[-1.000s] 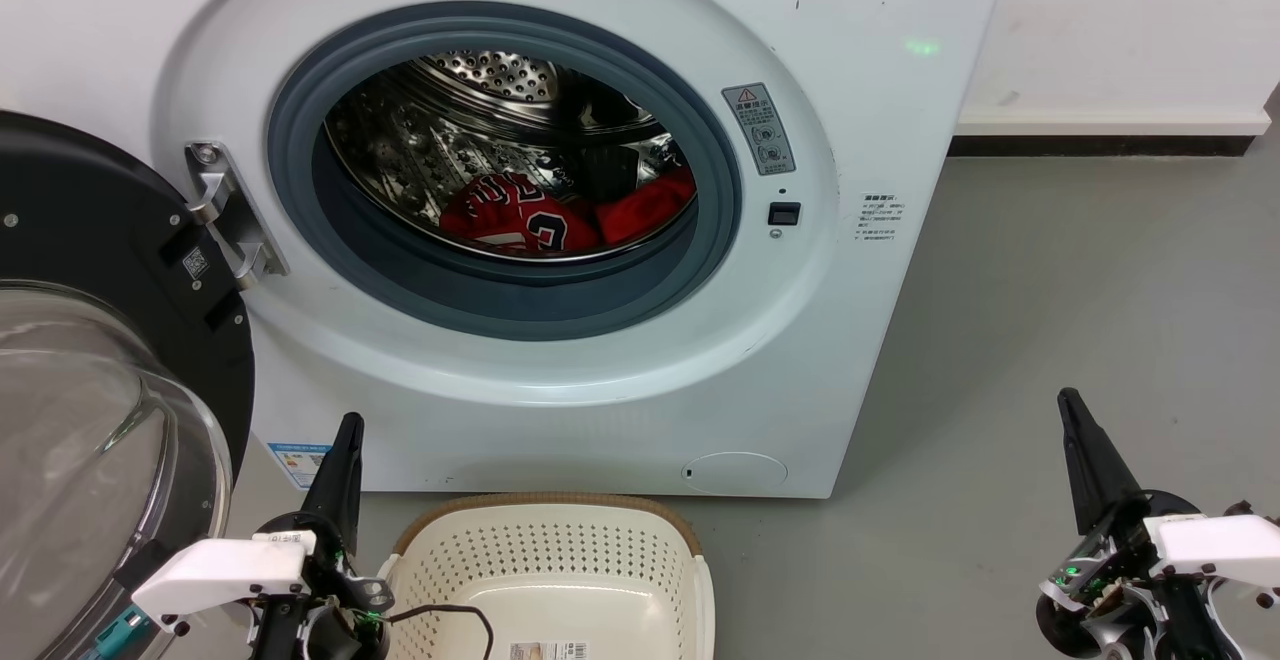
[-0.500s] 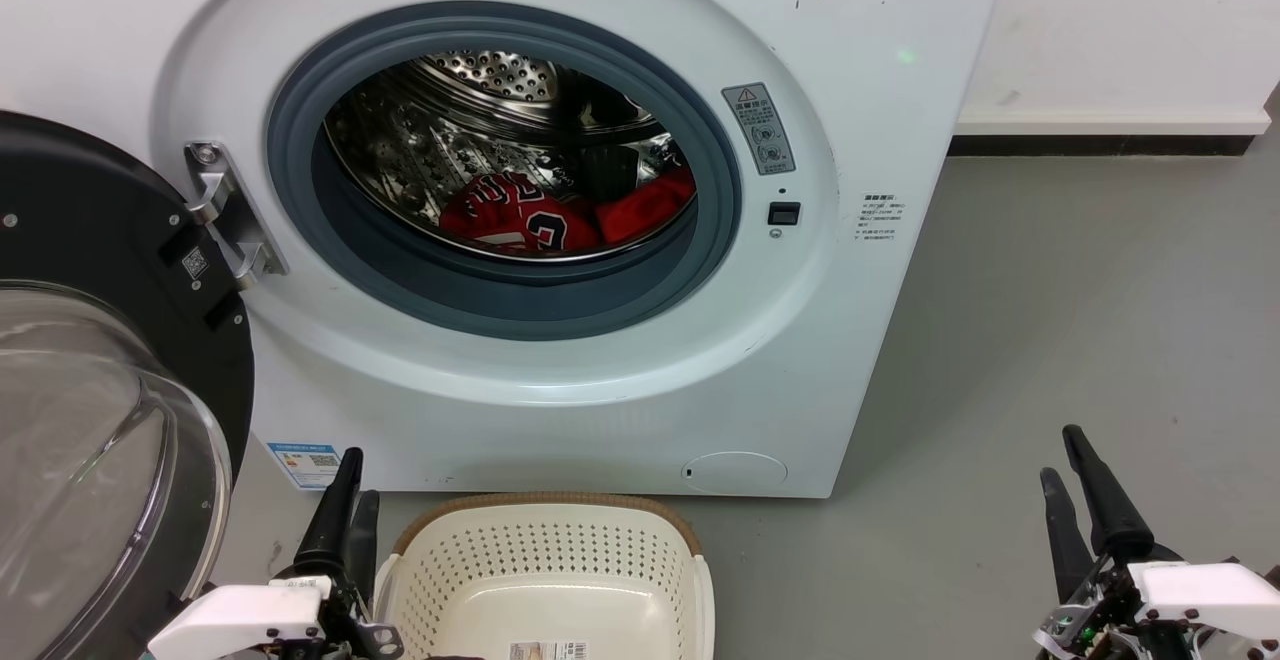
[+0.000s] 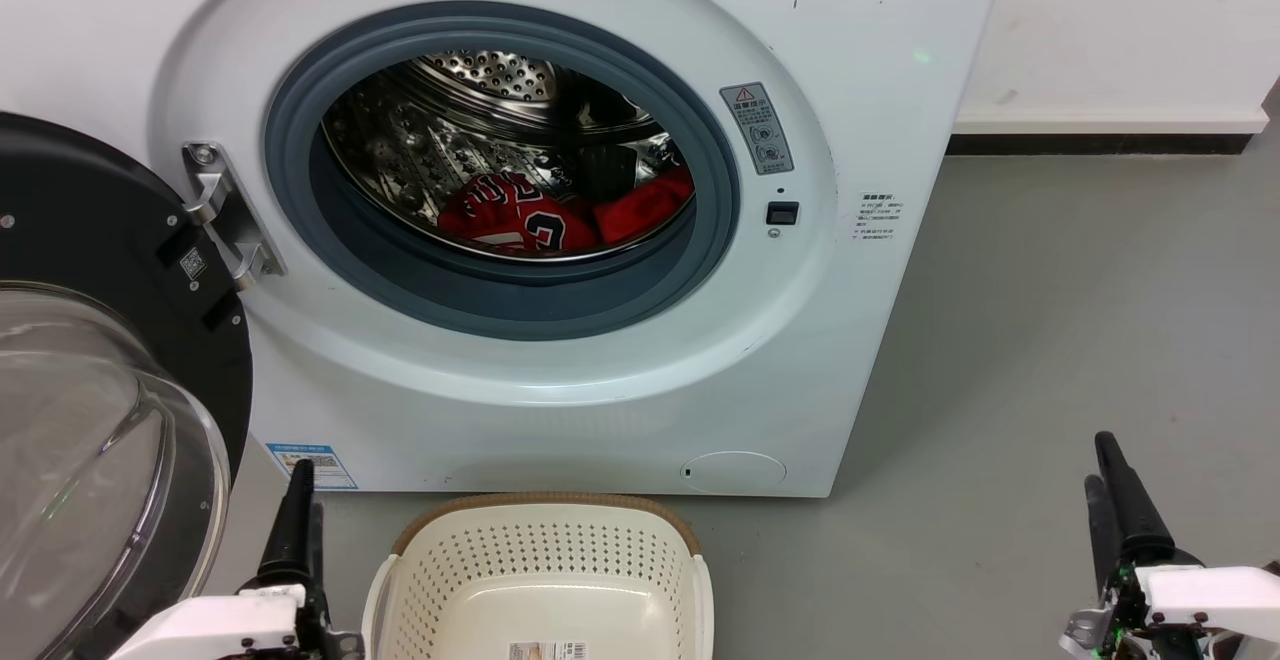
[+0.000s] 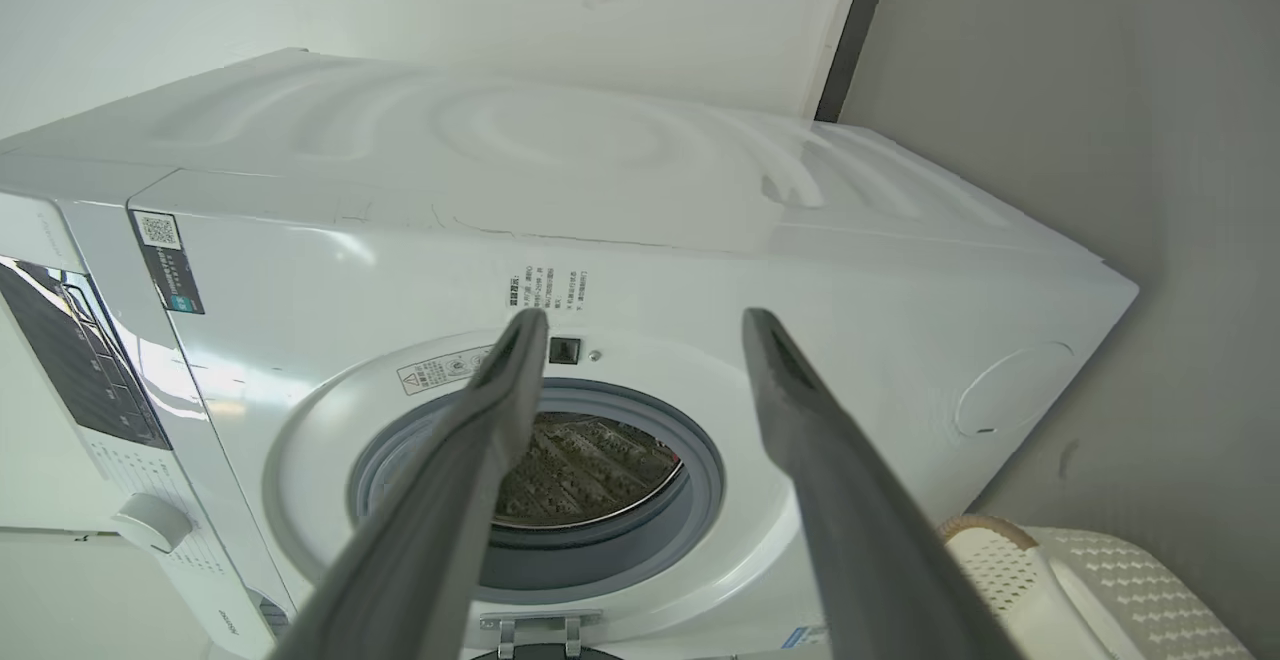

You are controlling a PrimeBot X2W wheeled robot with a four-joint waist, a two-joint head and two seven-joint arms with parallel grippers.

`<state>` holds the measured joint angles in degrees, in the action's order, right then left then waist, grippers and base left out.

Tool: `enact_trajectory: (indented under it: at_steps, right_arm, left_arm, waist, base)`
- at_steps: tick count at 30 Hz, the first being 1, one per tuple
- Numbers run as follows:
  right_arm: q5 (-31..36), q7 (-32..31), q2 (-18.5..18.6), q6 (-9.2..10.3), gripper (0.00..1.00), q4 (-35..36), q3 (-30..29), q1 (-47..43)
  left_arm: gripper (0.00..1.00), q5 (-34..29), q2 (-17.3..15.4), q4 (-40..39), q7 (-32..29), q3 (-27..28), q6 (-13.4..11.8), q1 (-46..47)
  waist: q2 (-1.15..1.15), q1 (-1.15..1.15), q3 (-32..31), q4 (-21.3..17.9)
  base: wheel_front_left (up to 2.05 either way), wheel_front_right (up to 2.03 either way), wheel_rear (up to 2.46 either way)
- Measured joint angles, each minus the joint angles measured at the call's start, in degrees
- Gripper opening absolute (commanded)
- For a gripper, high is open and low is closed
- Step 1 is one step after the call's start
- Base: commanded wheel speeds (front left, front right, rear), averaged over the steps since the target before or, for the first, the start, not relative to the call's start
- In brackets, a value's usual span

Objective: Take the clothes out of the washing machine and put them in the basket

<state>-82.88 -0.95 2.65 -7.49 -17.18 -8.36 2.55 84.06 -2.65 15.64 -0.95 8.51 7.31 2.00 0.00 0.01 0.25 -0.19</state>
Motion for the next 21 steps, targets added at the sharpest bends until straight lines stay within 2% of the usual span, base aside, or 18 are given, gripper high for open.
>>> enact_trajectory:
  at_steps: [7,14,16,21]
  right_arm:
    - [11.5,1.6,0.0,0.00,1.00,3.3,-0.6,0.0]
    - [26.1,3.0,0.0,0.00,1.00,8.5,-1.6,0.0]
    - [31.3,3.6,0.0,0.01,1.00,10.8,-1.2,0.0]
    - [39.8,4.6,0.0,0.01,1.00,14.3,-0.4,-0.1]
  left_arm:
    - [1.00,-5.7,0.0,-1.2,1.6,2.8,-1.0,0.0]
    - [1.00,-14.5,0.0,-6.1,3.1,4.6,-4.4,0.0]
    - [1.00,-18.1,0.0,-8.7,3.7,4.4,-6.2,0.0]
    - [1.00,-24.4,0.0,-13.1,4.7,2.7,-8.3,-0.1]
  waist:
    - [0.00,0.00,0.0,0.0]
    - [0.00,0.00,0.2,0.0]
    - [0.00,0.00,0.3,-0.1]
    - [0.00,0.00,0.5,-0.1]
  base:
    - [0.00,0.00,0.00]
    - [0.00,0.00,0.00]
    - [0.00,0.00,0.00]
    - [0.00,0.00,0.00]
